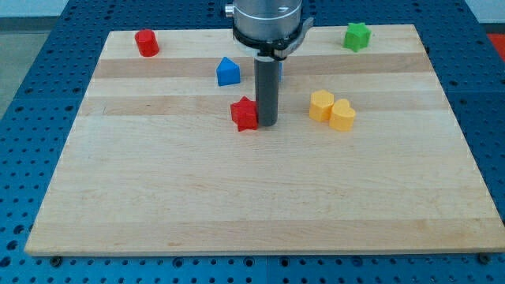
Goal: Slide red star towards center left
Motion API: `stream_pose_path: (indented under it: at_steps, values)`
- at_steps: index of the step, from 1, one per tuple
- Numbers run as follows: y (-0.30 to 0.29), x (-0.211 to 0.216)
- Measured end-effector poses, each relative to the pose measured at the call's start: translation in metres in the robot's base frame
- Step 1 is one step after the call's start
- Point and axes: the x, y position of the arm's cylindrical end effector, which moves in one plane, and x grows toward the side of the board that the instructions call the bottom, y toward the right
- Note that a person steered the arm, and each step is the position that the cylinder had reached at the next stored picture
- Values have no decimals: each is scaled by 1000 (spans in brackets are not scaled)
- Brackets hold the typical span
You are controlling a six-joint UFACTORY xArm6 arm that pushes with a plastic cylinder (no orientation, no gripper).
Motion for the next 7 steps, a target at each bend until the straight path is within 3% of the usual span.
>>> stream_pose_path:
  at_steps: [4,7]
  values:
    - [-123,-4]
    - [-183,-9]
